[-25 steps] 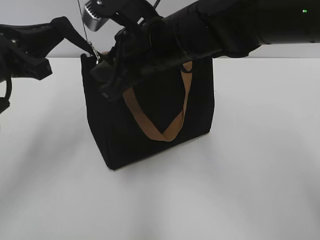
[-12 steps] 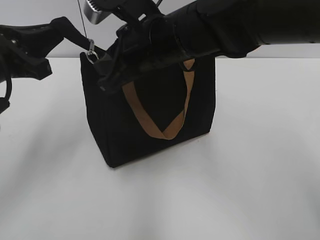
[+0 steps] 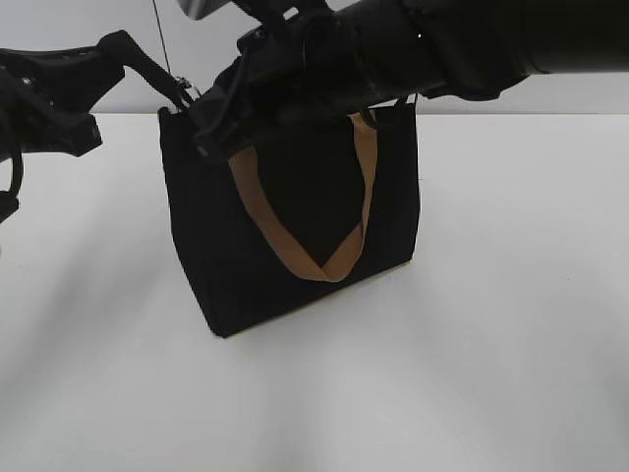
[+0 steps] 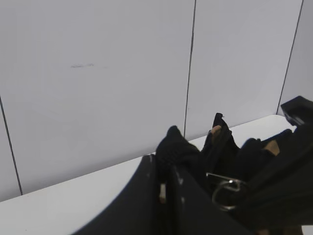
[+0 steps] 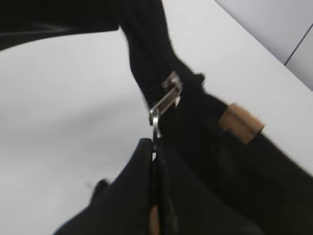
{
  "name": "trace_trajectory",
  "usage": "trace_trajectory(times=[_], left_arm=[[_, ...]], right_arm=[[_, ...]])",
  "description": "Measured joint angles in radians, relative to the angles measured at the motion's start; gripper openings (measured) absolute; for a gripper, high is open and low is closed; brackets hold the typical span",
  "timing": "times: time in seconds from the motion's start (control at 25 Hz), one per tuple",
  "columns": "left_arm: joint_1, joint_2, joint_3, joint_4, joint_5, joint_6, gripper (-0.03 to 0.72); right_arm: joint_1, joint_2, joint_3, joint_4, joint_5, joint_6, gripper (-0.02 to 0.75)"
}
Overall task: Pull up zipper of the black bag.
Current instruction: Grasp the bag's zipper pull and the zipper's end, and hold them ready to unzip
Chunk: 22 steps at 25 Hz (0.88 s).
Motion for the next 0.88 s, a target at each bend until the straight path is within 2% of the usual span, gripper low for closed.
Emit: trace_trajectory(times=[0.52, 0.88], left_arm=[[0.0, -0.012, 0.0, -0.001, 0.005, 0.0, 0.022], [0.0, -0.091, 0.0, 0.01, 0.126, 0.0, 0.022]], right_arm=[[-0.051, -0.03, 0.0, -0.006, 0.075, 0.095, -0.015], [-0.056, -0.03, 0.0, -0.017, 0.103, 0.122, -0.015]])
